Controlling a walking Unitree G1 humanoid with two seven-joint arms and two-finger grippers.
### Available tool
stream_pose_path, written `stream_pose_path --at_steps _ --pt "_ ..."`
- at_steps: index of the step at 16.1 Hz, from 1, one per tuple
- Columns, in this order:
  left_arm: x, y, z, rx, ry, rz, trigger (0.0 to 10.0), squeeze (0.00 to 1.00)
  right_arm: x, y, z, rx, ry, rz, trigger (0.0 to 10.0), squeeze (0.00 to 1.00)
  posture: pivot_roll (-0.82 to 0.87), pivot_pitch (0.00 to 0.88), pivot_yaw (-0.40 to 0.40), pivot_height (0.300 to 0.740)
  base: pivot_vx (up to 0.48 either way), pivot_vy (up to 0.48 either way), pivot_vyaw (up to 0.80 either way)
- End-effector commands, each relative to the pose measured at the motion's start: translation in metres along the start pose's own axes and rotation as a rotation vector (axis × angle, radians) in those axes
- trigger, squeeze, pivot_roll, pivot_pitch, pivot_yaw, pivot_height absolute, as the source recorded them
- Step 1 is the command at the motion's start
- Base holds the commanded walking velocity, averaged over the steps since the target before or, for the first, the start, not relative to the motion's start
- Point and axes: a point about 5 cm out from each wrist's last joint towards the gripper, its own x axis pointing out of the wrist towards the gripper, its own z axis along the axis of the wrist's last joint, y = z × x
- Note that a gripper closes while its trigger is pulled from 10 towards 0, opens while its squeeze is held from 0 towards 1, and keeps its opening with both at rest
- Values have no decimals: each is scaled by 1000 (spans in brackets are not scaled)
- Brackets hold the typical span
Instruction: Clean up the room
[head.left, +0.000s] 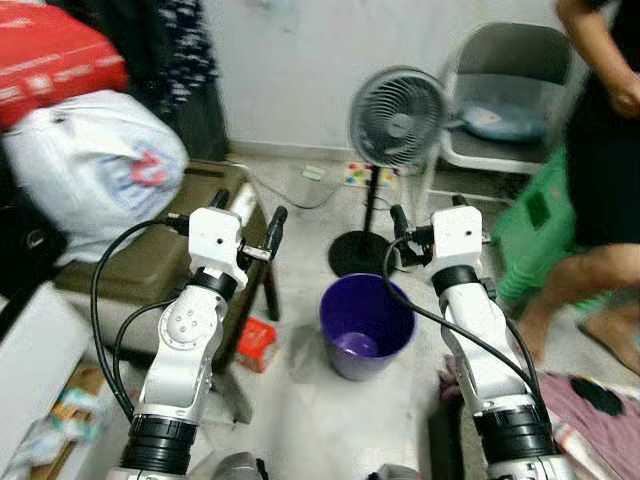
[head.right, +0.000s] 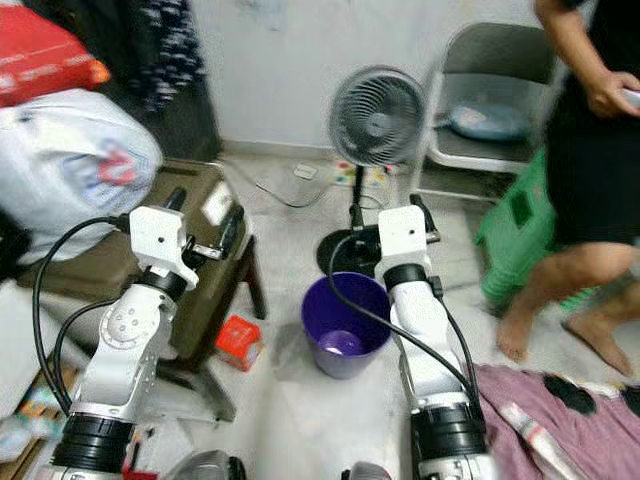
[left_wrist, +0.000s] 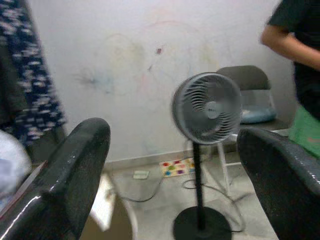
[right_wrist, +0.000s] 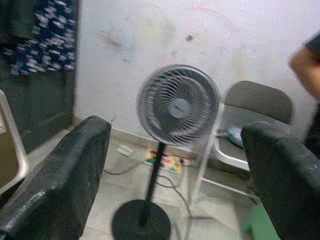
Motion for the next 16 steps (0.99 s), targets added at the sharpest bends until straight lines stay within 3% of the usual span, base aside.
stream_pose_path --at_steps 1,16 --pt "3 -2 1 -2 -9 -18 10000 0 1 -2 -1 -1 -2 -3 10000 0 -50 0 6 740 266 0 -606" --pt "6 -4 0 -3 -17 -50 10000 0 4 0 -2 3 -1 15 10000 0 -50 0 11 740 347 232 0"
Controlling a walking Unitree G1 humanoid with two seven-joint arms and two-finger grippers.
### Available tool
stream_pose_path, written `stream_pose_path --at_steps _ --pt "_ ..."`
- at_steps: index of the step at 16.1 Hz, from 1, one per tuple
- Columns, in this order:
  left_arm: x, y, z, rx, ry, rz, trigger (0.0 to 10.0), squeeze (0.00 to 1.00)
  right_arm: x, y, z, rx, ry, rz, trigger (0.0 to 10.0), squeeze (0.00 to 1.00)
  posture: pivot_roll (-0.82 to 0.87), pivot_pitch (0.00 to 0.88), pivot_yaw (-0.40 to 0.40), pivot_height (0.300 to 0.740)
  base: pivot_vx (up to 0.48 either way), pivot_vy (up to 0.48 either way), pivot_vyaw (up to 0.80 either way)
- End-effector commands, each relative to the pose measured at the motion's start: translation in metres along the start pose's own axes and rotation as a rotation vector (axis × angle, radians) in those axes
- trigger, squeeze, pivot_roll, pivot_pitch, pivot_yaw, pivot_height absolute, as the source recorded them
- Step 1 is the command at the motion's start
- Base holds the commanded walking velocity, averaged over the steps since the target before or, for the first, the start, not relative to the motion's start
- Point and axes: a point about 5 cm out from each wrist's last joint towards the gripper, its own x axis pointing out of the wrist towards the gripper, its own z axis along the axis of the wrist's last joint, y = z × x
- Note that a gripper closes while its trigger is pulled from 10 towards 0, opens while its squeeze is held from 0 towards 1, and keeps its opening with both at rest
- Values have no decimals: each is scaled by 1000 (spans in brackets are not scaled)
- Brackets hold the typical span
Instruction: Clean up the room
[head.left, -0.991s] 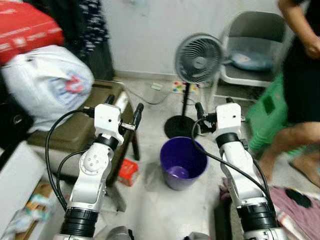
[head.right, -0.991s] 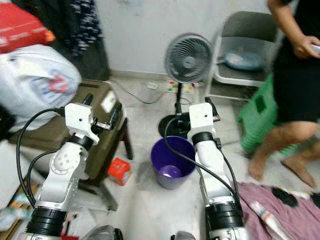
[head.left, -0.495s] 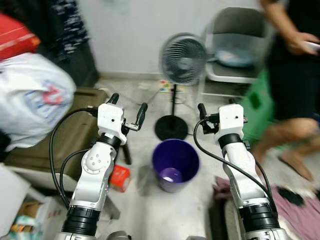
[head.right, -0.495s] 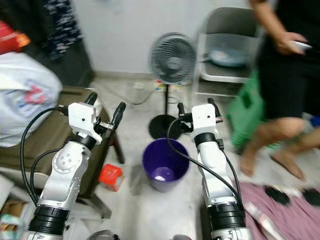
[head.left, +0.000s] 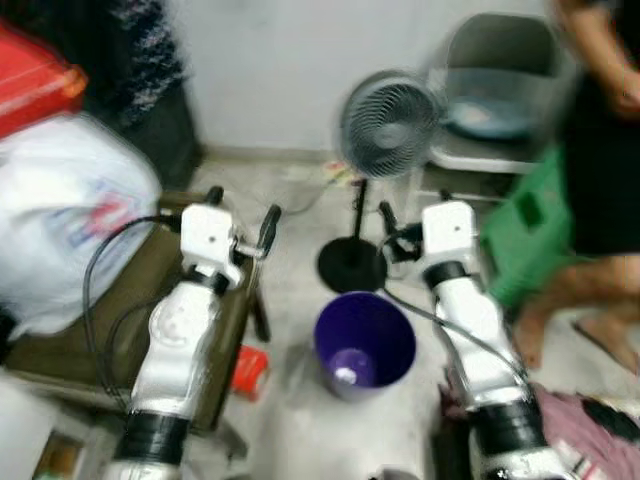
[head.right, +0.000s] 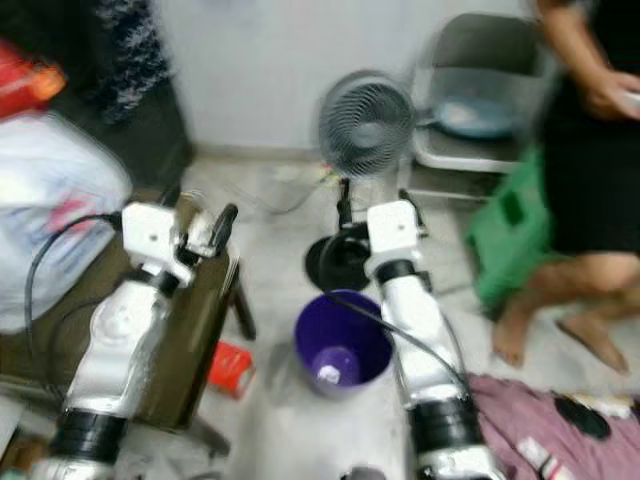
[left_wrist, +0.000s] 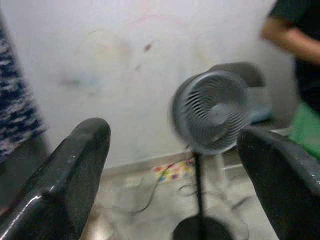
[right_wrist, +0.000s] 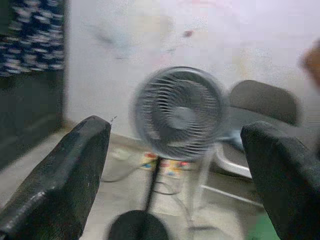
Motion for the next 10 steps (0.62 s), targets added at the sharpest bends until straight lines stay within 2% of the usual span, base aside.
stream_pose_path --at_steps 1,8,10 --pt "-3 7 -1 27 12 11 10000 0 3 7 2 22 -6 15 10000 0 -49 0 7 740 0 0 0" --pt "-3 6 -3 16 12 20 10000 0 3 8 0 22 2 34 10000 0 -47 0 -1 740 0 0 0" --pt "-3 7 -3 11 13 21 10000 0 4 8 0 25 5 34 10000 0 -47 0 -1 740 0 0 -800"
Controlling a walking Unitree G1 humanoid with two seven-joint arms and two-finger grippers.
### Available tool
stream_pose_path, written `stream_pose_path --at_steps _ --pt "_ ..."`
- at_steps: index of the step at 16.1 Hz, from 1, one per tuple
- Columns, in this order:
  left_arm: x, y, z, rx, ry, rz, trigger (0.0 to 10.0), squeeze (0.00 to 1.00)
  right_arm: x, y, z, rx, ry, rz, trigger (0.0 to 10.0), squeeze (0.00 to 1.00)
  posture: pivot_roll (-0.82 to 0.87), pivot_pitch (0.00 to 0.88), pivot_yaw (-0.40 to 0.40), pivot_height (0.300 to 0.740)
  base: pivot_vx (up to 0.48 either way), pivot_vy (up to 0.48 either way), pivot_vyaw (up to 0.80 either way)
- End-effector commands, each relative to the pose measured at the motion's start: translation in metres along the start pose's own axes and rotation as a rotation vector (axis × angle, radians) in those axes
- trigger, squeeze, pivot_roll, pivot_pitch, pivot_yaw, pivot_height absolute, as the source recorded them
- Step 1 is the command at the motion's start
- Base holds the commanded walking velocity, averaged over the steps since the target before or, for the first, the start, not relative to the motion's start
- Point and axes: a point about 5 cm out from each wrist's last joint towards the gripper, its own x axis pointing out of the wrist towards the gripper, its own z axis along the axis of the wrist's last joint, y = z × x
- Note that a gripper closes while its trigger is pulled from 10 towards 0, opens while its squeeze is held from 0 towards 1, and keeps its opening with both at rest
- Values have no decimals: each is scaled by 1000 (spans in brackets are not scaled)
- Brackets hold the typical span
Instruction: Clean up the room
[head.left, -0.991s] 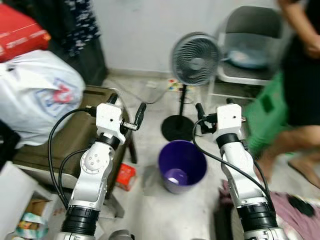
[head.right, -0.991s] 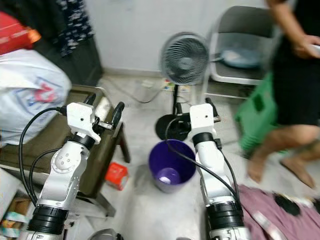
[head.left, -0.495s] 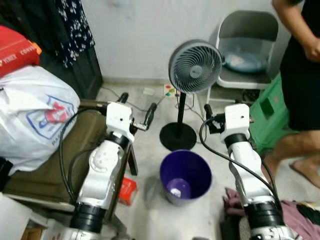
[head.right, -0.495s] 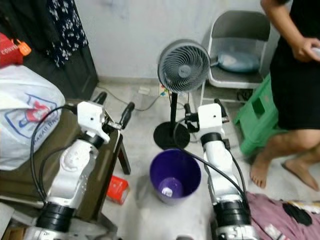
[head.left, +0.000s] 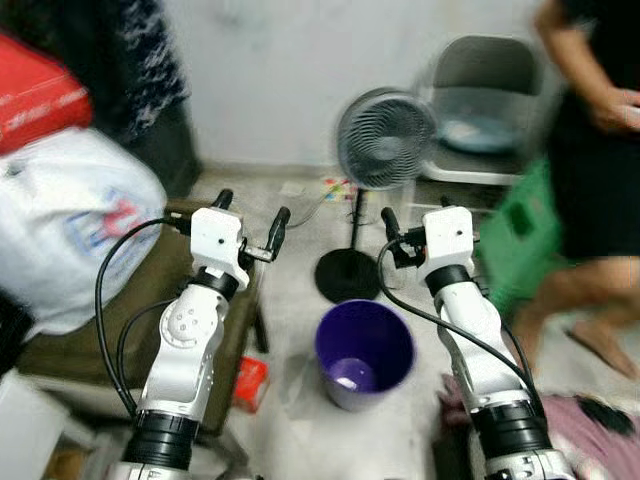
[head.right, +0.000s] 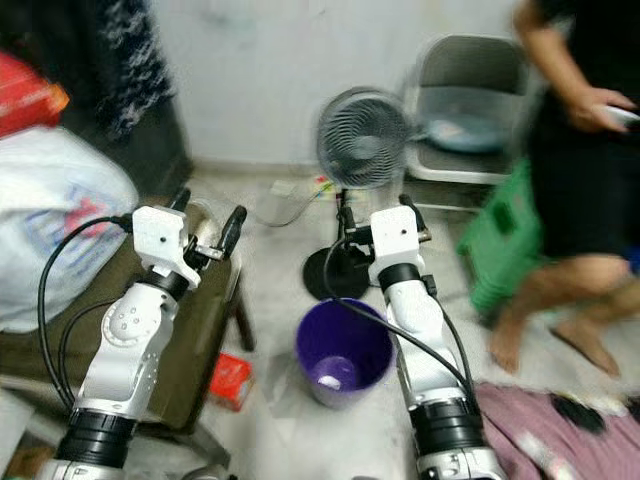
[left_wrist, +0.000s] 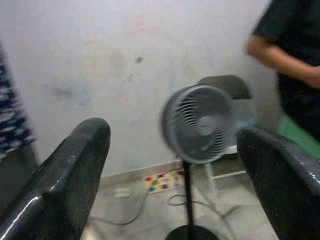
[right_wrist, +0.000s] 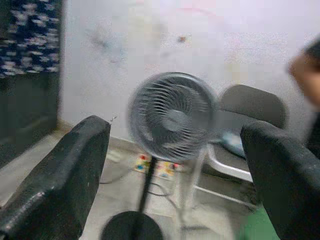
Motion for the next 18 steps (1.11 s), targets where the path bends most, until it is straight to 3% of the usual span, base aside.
stream_pose_path --at_steps 1,13,18 --pt "2 -3 1 -3 -3 -10 10000 0 0 -3 -3 3 13 -12 10000 0 -47 0 -1 740 0 0 -587" --pt "3 -2 2 -4 -5 -8 10000 0 2 -5 -3 15 20 -14 10000 0 -49 0 -2 740 0 0 0" --pt "4 -3 2 -3 -8 -13 10000 0 3 -5 -4 19 22 -13 10000 0 -50 0 -2 740 0 -429 0"
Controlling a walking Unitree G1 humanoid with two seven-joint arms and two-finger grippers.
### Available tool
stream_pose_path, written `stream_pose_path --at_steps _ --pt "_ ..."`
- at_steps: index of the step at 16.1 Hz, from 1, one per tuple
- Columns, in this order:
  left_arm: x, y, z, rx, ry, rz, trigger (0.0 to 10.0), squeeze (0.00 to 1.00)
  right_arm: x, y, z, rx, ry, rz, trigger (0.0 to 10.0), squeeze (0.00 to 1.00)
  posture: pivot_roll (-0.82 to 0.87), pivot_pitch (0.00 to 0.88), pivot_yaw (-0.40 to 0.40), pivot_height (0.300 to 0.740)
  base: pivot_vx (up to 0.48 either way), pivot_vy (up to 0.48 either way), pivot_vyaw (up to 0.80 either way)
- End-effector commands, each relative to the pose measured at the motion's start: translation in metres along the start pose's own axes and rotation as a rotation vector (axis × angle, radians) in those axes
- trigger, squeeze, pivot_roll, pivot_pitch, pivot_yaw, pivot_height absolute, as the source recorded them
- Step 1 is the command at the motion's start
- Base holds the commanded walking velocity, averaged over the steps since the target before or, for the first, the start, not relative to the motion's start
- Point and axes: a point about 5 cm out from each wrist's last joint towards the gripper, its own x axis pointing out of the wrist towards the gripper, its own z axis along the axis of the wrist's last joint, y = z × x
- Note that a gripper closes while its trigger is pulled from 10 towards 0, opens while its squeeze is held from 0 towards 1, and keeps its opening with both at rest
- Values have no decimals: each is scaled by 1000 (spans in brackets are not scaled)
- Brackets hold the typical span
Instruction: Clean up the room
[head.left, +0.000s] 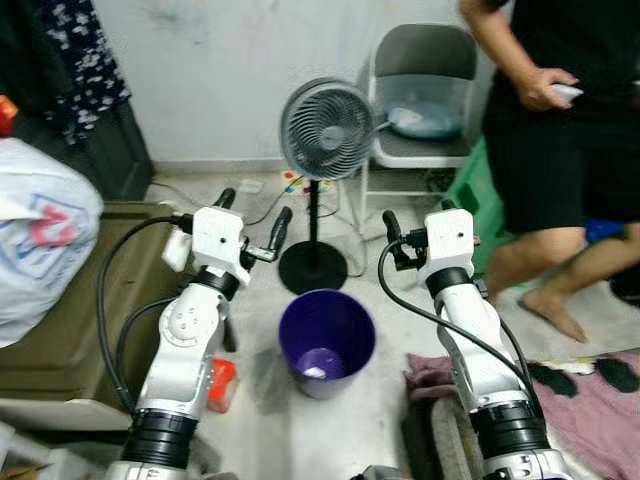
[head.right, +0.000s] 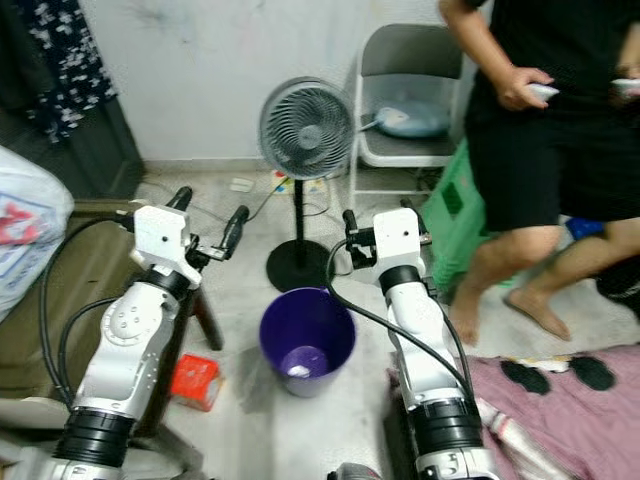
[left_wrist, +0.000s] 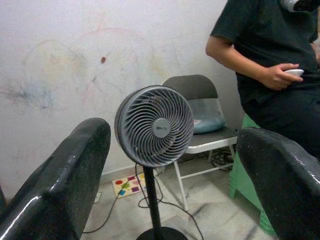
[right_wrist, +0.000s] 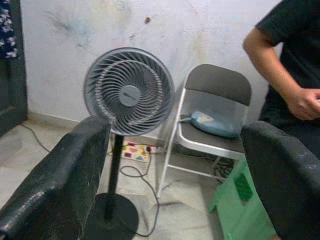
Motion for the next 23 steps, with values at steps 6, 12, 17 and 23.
stream_pose_path --at_steps 6,12,17,23 --pt "2 -2 1 -8 -4 -8 10000 0 2 -4 0 5 5 -8 10000 0 -49 0 -3 740 0 -280 0" --pt "0 -3 1 -4 -11 -15 10000 0 1 -2 -1 13 7 -2 10000 0 -44 0 -1 740 0 0 0" --pt "0 -4 1 -6 -18 -28 10000 0 1 -2 -2 11 6 1 10000 0 -44 0 -1 740 0 145 0" --pt "0 -5 2 -8 -28 -26 10000 0 1 -2 -2 6 3 5 10000 0 -45 0 -3 740 189 245 0"
